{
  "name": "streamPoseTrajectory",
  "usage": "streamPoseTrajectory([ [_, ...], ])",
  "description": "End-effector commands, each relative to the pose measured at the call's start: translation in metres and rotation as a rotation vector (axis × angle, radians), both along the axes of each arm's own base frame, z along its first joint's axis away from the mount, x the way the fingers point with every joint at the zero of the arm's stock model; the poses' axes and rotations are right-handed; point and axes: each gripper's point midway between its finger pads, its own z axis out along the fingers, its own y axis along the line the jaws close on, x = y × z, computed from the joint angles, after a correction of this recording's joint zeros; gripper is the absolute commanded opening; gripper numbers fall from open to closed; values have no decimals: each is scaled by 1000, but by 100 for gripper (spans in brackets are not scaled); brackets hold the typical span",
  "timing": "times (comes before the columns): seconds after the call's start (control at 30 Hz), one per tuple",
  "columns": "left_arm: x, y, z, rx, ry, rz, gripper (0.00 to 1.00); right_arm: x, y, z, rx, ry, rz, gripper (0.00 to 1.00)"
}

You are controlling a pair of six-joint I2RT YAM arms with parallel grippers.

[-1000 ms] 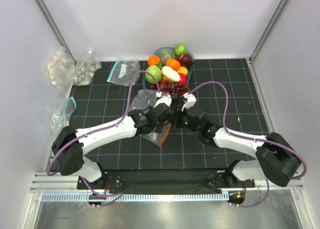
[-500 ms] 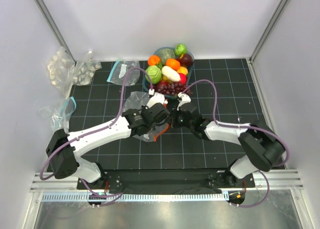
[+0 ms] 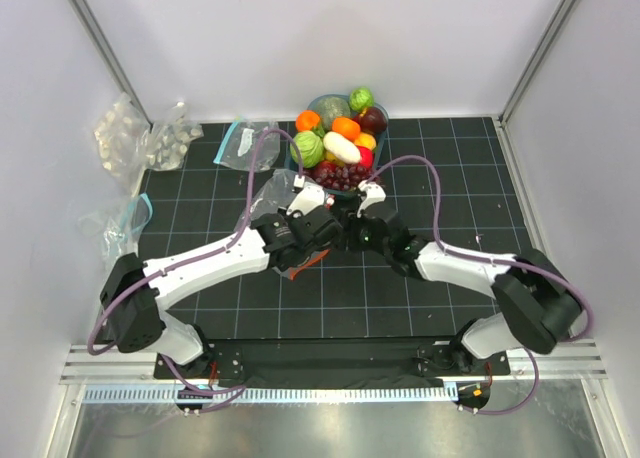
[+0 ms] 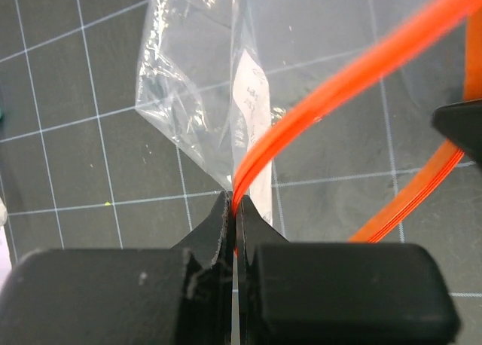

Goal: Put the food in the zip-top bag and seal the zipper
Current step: Open the zipper of the food storage bag, then pick up the fake fruit from the bin.

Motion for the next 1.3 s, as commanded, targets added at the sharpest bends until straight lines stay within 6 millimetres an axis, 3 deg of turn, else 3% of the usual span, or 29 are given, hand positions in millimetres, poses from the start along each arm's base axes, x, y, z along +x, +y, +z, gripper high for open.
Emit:
streamPoseTrajectory([
  [0.0, 9, -2, 4, -6, -24, 30, 0, 8, -12, 39, 28, -123, -50, 61],
  [0.1, 14, 1, 0, -33, -12, 43, 1, 6, -22, 50, 30, -156, -82, 66],
  [0.33, 21, 1, -4, -121, 8, 58, 1, 9, -43, 62, 18, -200, -160, 66],
  [0.47, 23, 7, -1, -112, -14, 89, 1, 16, -67, 70, 9, -226, -258, 65],
  [0.53, 24, 11, -1, -115, -17, 114, 1, 20, -77, 72, 28, -224, -289, 59],
  [0.67, 28, 13, -1, -167, -24, 155, 1, 33, -98, 79, 80, -223, -360, 57],
  [0.73, 31, 11, -2, -213, -14, 170, 0, 39, -105, 84, 100, -233, -392, 67],
  [0.77, 31, 11, -2, -231, -12, 176, 1, 42, -105, 90, 110, -241, -403, 75],
  [0.8, 31, 10, -4, -247, -4, 179, 0, 46, -107, 90, 101, -238, -414, 88],
  [0.83, 32, 9, -3, -269, -8, 191, 0, 49, -109, 89, 82, -230, -428, 94],
  [0.87, 32, 9, 0, -286, -14, 197, 0, 55, -108, 100, 80, -250, -437, 99],
  [1.07, 31, 12, 11, -381, -63, 261, 0, 88, -115, 99, 97, -239, -487, 99],
  [1.27, 25, 21, 25, -473, -129, 279, 1, 120, -105, 86, 119, -206, -496, 100],
])
